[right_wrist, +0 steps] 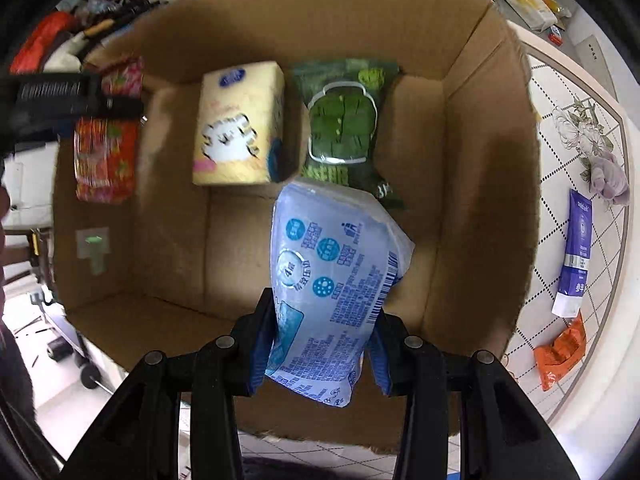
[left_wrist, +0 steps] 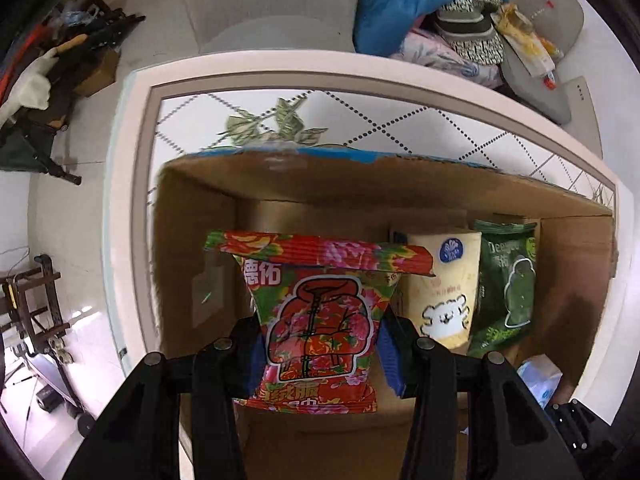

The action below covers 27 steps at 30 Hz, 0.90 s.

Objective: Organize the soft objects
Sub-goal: 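Lower the red bag and wipes pack into the box and release both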

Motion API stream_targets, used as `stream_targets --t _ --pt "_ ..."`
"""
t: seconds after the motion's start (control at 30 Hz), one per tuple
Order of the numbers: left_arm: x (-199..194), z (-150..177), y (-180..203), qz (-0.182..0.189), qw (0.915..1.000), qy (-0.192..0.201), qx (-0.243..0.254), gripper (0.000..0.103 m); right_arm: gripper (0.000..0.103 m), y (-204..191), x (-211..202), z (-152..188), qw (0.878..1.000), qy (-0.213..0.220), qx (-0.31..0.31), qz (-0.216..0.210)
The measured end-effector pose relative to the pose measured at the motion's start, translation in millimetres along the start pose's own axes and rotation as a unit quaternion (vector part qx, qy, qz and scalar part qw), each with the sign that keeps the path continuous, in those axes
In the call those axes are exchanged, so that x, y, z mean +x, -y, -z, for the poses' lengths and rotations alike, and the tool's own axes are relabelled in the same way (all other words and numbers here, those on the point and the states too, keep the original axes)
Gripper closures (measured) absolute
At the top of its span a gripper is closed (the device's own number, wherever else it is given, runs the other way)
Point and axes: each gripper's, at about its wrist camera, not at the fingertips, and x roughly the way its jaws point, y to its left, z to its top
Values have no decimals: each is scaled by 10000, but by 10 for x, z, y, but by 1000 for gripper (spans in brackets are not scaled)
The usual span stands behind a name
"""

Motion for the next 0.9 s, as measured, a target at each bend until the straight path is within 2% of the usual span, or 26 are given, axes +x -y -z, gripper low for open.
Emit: stream_targets --t 0.17,0.27,0.33,0.37,0.53,0.7,0.9 --pt "162 -71 77 72 9996 -250 135 58 58 37 166 26 9997 -185 -61 162" --pt "210 -98 84 103 9992 -385 80 57 48 49 240 22 9994 -305 -79 176" --pt "192 -95 76 109 9992 -389 62 54 35 84 218 19 9995 -277 -15 130" --pt "170 -95 69 159 9992 -377 43 54 34 95 197 21 9996 -253 13 91" --pt "-105 -10 49 212 9997 -66 -30 42 33 193 -3 8 9996 -128 222 -87" --pt "-415 230 59 170 9994 293 15 41 32 209 -208 54 9997 66 232 -59" --pt "-777 671 63 156 9971 746 3 41 32 229 -584 242 9990 387 207 -57"
